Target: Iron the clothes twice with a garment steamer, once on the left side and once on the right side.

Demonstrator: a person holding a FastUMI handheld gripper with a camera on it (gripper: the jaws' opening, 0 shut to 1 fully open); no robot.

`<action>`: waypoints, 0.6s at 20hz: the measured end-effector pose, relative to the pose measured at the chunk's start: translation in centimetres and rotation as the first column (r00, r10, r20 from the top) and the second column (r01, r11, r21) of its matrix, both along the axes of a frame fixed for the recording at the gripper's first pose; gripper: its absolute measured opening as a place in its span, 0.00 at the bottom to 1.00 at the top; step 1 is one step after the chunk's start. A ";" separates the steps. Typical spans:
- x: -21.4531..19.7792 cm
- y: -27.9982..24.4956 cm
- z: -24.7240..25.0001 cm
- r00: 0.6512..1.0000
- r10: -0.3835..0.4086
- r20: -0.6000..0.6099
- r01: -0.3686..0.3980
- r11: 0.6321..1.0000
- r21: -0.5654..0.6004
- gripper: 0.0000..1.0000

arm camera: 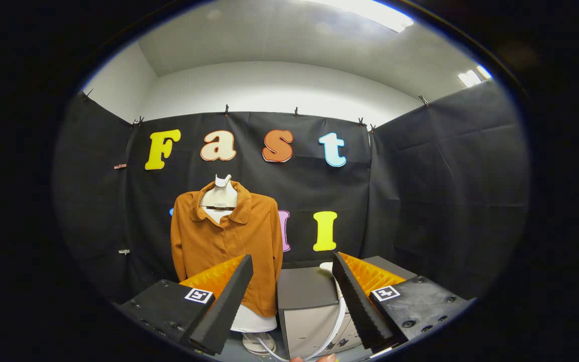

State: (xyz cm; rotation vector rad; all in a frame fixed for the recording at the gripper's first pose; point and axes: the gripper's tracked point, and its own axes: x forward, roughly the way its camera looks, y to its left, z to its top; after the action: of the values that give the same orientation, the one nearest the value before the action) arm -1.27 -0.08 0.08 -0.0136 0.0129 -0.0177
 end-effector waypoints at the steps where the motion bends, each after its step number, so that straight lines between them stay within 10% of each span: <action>1: 0.0 0.0 0.0 1.000 0.001 -0.002 -0.001 1.000 -0.002 0.99; 12: 0.3 -0.4 0.3 1.000 -0.014 -0.003 0.014 1.000 0.014 0.99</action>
State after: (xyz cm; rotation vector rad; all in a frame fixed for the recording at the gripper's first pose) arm -0.95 -0.45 0.38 0.0003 0.0160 -0.0316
